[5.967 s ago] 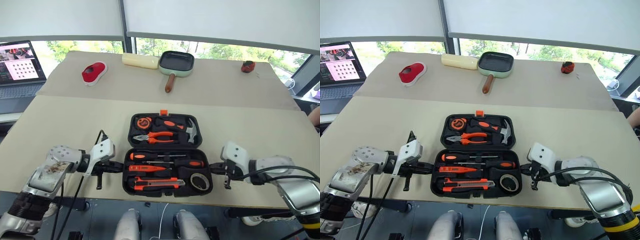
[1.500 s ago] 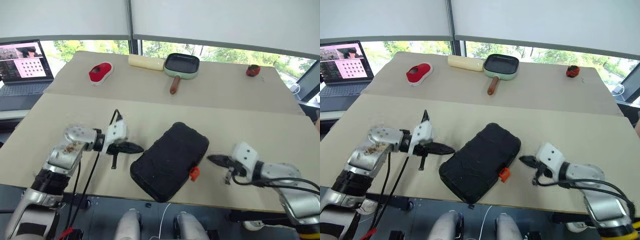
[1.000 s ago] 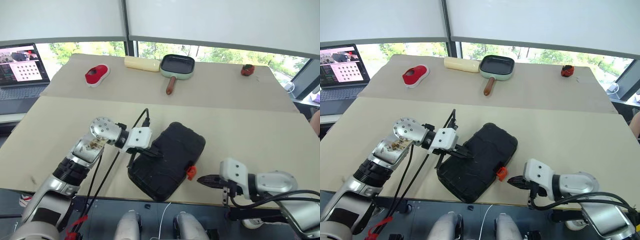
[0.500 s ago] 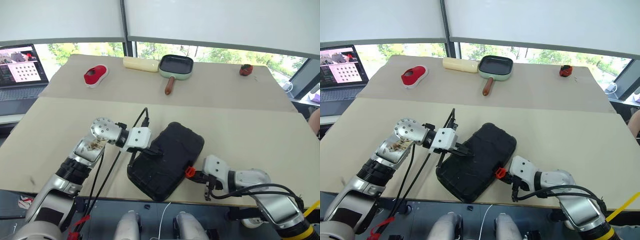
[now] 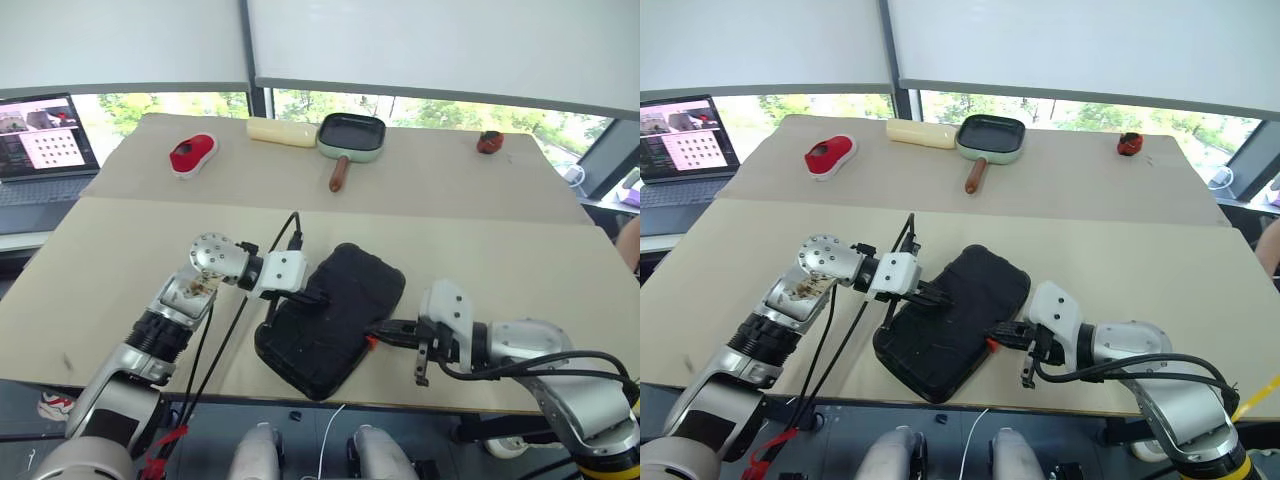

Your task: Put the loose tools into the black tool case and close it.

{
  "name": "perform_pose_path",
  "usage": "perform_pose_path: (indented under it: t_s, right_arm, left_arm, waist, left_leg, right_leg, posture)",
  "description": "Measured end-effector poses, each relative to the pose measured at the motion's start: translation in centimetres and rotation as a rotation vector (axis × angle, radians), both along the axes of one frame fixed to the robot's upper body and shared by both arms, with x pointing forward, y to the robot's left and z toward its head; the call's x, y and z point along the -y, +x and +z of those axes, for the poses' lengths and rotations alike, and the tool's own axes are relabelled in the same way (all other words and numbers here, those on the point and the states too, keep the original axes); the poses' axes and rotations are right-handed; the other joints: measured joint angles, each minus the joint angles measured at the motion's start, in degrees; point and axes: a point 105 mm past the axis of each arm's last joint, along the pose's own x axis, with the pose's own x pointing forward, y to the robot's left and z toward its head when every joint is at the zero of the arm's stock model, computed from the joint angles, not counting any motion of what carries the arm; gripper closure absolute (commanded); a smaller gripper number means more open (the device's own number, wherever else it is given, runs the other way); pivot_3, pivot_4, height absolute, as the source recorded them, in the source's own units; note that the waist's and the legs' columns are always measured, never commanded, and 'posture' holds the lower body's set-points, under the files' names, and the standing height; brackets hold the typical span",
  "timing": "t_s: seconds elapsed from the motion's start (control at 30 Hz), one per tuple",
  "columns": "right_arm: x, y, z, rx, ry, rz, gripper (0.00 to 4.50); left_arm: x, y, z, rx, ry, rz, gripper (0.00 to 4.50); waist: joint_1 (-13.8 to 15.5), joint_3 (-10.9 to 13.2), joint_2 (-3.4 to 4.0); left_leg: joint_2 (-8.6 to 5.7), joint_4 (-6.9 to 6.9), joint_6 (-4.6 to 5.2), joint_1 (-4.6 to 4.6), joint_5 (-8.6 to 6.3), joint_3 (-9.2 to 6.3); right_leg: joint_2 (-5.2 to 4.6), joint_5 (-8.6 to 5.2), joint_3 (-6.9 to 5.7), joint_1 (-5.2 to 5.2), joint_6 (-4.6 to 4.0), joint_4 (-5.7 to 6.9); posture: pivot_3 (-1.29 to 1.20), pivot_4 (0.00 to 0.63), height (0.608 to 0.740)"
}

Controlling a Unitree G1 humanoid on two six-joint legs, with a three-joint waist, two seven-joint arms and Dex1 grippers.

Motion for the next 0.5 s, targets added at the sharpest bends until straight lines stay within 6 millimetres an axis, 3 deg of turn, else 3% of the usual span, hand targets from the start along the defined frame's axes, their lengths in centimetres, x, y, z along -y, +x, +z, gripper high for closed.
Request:
perform_pose_path:
  t_s: [0.03,0.17,0.33,0.4,0.5]
  right_arm:
    - [0.2,-0.1,-0.2,-0.007,-0.011,0.001,4.5]
    - [3.0,-0.4,0.4,-0.032,-0.039,-0.049,3.38]
    - [7.9,-1.0,2.9,-0.087,-0.025,-0.092,1.65]
    - [9.7,-1.6,4.0,-0.126,-0.007,-0.096,1.01]
    - [11.6,-2.5,5.1,-0.182,0.022,-0.075,0.02]
  left_arm:
    - [0.0,0.0,0.0,-0.007,-0.002,0.004,4.48]
    - [-2.0,0.2,0.4,-0.114,-0.051,0.121,3.39]
    - [-9.7,-0.5,1.4,-0.28,-0.056,0.379,1.67]
    - [-13.4,-1.7,1.8,-0.366,-0.035,0.496,1.05]
    - [-17.4,-4.6,2.7,-0.443,0.064,0.575,0.05]
  waist:
    - [0.0,0.0,0.02]
    - [-0.5,0.0,0.02]
    - [-2.2,0.1,0.0]
    - [-2.4,0.2,-0.06]
    - [-2.3,0.4,-0.24]
  left_leg:
    - [0.0,0.0,0.03,-0.01,-0.02,0.03]
    - [0.05,-0.02,0.09,-0.07,-0.06,0.04]
    - [0.14,-0.23,0.09,-0.07,-0.06,-0.02]
    - [0.14,-0.3,0.09,-0.07,-0.06,-0.04]
    - [0.14,-0.32,0.07,-0.07,-0.07,-0.03]
  right_leg:
    - [-0.02,0.05,0.01,0.0,-0.07,-0.04]
    - [0.02,0.08,0.03,-0.11,-0.13,-0.02]
    - [0.1,-0.05,0.06,-0.38,-0.34,0.24]
    - [0.1,-0.1,0.02,-0.44,-0.4,0.28]
    - [0.0,-0.16,-0.02,-0.43,-0.42,0.21]
  posture:
    - [0.0,0.15,0.74]
    - [0.0,0.15,0.74]
    - [0.0,0.15,0.74]
    - [0.0,0.15,0.74]
    - [0.0,0.15,0.74]
